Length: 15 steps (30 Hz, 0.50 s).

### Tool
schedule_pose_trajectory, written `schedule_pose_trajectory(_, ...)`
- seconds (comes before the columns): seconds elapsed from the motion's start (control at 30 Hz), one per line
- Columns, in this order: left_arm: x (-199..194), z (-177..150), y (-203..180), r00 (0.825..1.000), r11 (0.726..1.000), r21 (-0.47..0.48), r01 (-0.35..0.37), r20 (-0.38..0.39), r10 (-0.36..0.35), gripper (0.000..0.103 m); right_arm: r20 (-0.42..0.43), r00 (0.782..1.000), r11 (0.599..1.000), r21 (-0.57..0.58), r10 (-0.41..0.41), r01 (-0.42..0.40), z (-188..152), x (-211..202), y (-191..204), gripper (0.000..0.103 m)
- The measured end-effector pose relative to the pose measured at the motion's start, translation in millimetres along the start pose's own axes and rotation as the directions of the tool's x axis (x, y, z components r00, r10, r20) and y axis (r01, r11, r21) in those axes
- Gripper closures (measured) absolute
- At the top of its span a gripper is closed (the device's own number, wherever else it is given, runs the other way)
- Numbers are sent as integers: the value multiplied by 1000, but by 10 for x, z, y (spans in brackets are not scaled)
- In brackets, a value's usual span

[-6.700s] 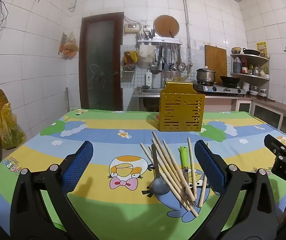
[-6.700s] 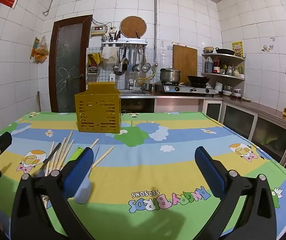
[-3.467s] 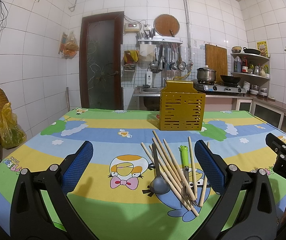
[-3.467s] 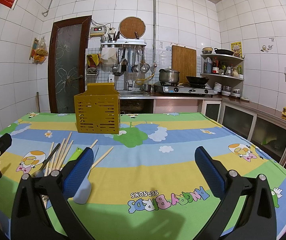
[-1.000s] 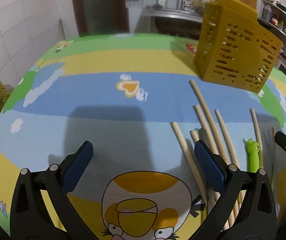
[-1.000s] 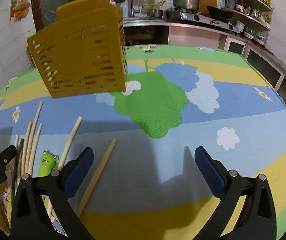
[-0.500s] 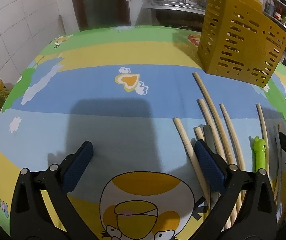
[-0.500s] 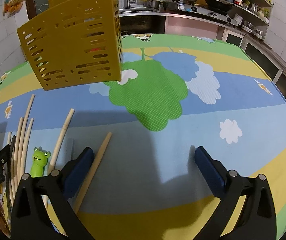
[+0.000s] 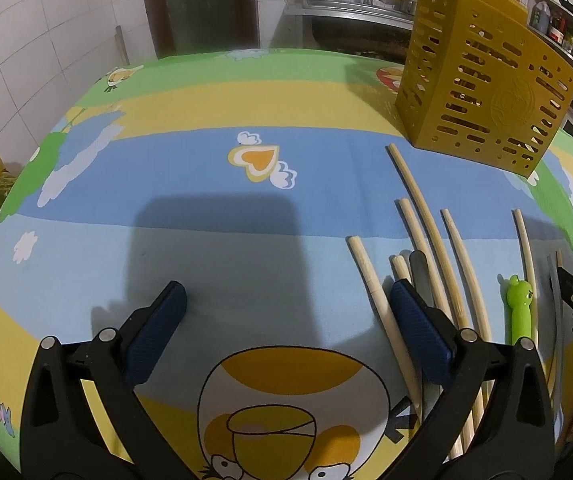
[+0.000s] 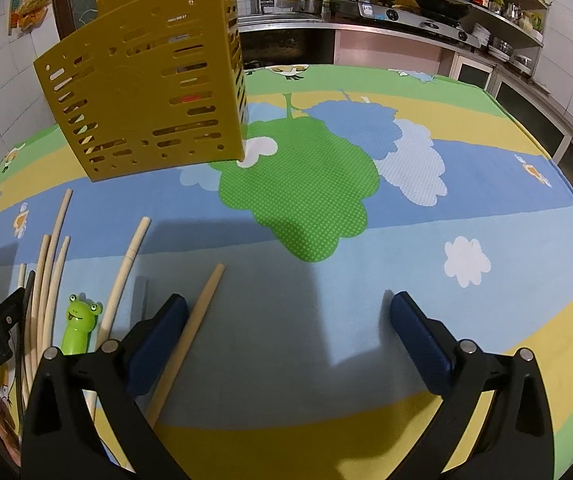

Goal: Organize utensils
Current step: 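Move both tools down over the wooden chopsticks beside the yellow holder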

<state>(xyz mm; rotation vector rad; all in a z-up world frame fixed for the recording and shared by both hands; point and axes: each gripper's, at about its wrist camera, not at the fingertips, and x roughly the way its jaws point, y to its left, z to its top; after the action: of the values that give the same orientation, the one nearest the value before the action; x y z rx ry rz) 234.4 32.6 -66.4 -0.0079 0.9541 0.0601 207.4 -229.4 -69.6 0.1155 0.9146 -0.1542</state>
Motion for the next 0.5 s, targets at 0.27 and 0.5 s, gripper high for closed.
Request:
schedule_pose_trajectory(0.27,20,22,-6,1000,1000,9,4,1,-4,4,0,1000,1000,-4,-9,9,4,5,13,4)
schedule_pose_trajectory(0.5,-60,12,-73,1000,1000,10,15,-3,-14,21,7,999,999,17,-34,34,-61,-103,131,16)
